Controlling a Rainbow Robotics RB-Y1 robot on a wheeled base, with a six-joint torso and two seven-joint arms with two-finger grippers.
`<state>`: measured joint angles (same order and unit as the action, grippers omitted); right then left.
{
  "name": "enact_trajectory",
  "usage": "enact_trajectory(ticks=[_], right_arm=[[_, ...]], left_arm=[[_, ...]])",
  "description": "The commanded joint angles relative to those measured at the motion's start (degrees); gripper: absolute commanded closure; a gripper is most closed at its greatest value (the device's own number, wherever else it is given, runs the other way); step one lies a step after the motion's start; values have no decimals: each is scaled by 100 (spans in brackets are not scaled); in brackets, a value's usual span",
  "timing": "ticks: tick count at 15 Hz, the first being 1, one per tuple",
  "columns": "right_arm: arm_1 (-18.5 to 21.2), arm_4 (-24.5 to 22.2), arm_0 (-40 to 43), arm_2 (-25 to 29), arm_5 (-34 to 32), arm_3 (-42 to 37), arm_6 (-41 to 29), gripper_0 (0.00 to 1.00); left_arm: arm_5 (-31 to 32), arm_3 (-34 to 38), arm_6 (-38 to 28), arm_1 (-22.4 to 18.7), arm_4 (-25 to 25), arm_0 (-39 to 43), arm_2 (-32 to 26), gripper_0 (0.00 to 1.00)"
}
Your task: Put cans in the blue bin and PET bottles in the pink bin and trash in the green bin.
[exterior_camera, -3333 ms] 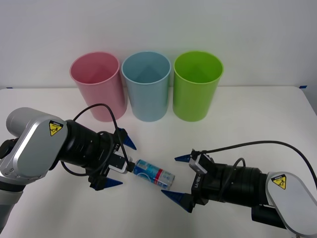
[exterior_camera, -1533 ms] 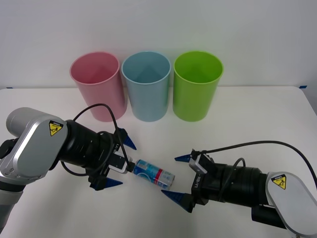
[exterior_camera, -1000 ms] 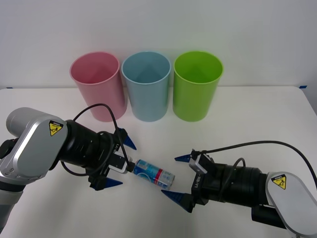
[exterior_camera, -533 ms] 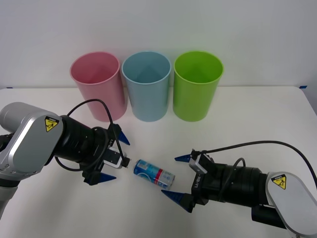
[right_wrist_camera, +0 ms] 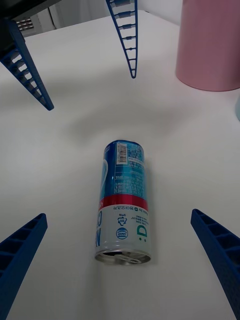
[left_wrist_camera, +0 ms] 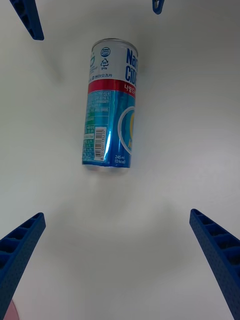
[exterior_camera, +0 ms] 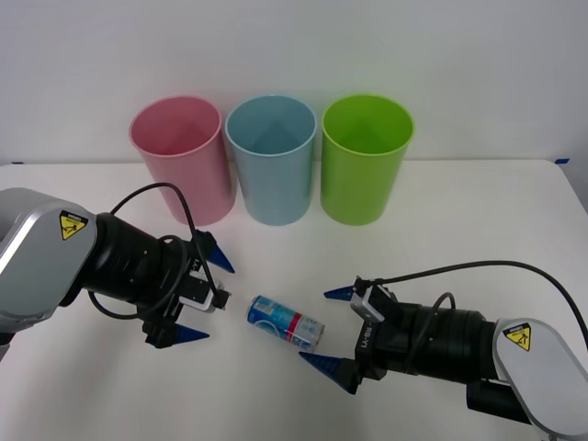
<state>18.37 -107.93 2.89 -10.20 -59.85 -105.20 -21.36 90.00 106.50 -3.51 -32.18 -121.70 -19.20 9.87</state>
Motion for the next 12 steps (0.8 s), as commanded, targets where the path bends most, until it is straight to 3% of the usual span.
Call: enact_trajectory(ticks=[1, 8, 12], right_arm=[[0, 0, 1, 0, 0, 0, 0, 0], [0, 0, 1, 0, 0, 0, 0, 0], [0, 0, 1, 0, 0, 0, 0, 0]], left_arm=[[0, 3, -185, -201, 181, 47, 15, 0], [0, 29, -1327, -781, 313, 179, 15, 0], [0, -138, -1802, -1203, 840, 197, -2, 0]])
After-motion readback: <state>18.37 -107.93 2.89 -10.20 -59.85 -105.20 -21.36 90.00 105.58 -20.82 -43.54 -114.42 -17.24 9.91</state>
